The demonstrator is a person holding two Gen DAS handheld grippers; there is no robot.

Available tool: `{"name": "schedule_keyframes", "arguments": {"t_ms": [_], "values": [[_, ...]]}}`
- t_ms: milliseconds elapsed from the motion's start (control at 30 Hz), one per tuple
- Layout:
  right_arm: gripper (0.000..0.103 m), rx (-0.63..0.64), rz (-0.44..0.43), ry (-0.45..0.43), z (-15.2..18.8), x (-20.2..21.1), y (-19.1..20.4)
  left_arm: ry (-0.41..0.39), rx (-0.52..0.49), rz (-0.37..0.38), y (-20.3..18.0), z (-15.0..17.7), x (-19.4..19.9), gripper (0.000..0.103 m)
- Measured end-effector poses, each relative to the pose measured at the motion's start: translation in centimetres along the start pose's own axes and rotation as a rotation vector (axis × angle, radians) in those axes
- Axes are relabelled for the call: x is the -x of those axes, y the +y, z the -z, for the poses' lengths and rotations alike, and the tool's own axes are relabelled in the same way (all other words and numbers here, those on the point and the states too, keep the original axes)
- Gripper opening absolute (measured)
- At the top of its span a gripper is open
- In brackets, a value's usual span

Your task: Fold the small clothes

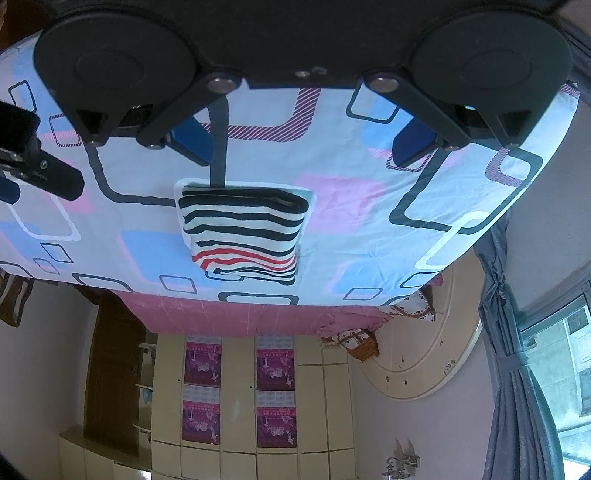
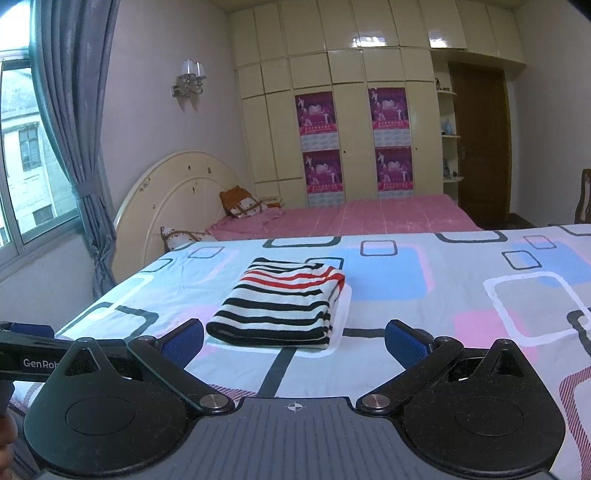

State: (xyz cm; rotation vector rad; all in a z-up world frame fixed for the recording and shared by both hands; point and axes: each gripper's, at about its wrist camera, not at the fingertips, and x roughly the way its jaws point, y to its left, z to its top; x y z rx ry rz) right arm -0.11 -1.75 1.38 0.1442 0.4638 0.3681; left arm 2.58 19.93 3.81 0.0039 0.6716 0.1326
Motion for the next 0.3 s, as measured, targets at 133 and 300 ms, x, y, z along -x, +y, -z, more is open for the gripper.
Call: {"name": "schedule_keyframes", "arguments": {"t_ms": [133, 300], "values": [[0.103, -0.003, 0.001, 0.007, 0.0, -0.2, -0.2, -0.022, -0.01, 0.016, 0.0, 0.1, -0.2, 0.102], [0.103, -0.004, 0.014, 0.018, 0.3, -0.8, -0.6, -0.031, -0.025, -0.004, -0.2, -0.1, -1.2, 0.103]]}}
